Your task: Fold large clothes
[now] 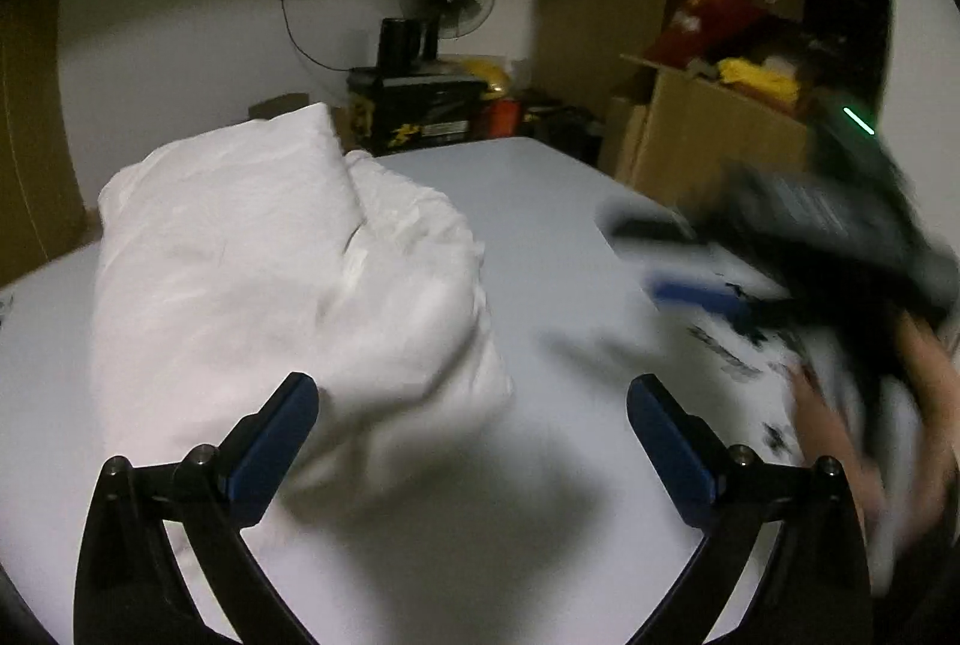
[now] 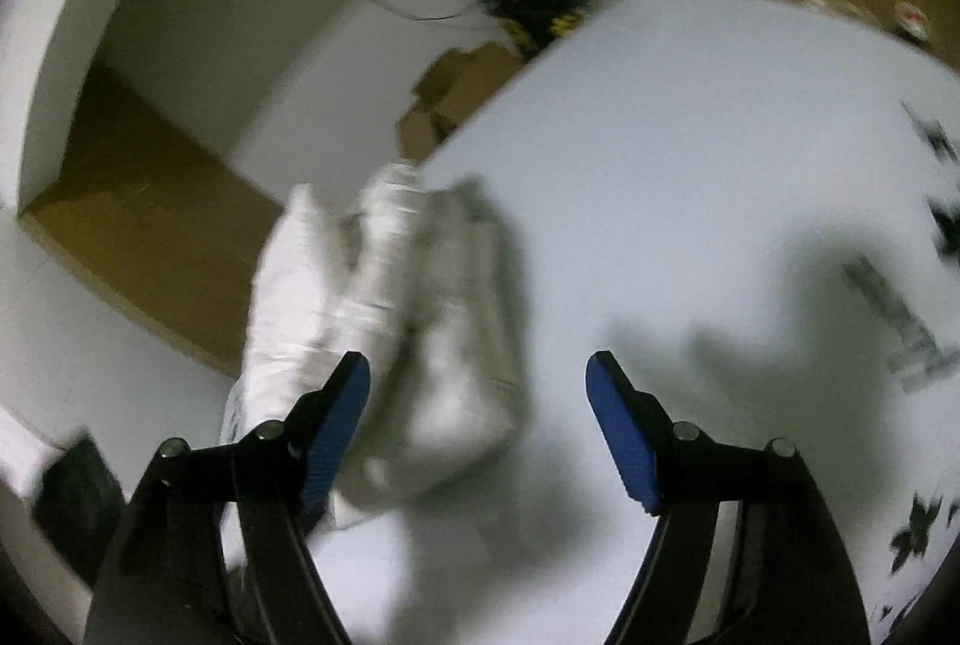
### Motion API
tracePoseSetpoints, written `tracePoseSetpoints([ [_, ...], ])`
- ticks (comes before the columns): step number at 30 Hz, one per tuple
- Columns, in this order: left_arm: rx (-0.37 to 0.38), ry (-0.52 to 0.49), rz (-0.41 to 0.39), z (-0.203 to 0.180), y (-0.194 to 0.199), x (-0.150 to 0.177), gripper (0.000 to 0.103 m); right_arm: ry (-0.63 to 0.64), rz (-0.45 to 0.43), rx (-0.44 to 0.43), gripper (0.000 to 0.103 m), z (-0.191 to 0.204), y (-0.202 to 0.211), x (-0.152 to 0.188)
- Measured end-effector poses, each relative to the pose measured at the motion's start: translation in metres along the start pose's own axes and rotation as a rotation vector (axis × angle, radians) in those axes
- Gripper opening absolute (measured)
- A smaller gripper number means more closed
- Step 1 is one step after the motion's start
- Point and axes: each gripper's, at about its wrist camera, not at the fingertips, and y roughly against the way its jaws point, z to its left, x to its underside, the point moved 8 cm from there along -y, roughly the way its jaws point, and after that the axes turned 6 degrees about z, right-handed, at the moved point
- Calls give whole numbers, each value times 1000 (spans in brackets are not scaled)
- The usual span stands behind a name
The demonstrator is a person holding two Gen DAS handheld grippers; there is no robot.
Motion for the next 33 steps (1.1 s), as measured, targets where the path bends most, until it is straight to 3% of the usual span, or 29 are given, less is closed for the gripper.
tracePoseSetpoints([
  [4,8,69,-27,28,43,17,103,131,114,-139,80,69,-21,-20],
  [7,-25,142,-60,61,69,22,103,202,222,-179,80,111,-54,-31],
  [8,-29,170,-71,68,79,27,103,216,297,-176,80,123,-75,-33],
  [13,-29,238,-104,94,107,37,103,219,523,-28,80,118,-148,-24],
  [15,-22,251,-102,101,118,44,103,264,606,56,80,103,-157,-5],
  [16,-19,254,-103,104,118,43,103,281,640,50,80,100,-157,4],
  [19,-17,267,-107,112,121,46,103,292,643,23,77,97,-144,13],
  [21,-13,273,-100,116,121,42,103,277,605,28,48,93,-141,10],
  [22,-11,277,-98,118,122,42,103,286,597,31,41,94,-142,11],
  [23,-5,286,-97,119,122,42,103,305,590,15,25,98,-140,13],
  [24,3,291,-98,120,123,43,103,324,586,9,14,102,-137,15],
  [25,6,293,-98,120,127,44,103,343,578,5,10,107,-132,16],
  [30,-21,333,-97,138,127,52,103,311,431,-107,6,128,-91,-10],
  [33,-45,378,-89,157,127,54,103,271,410,-44,6,91,-88,-8],
])
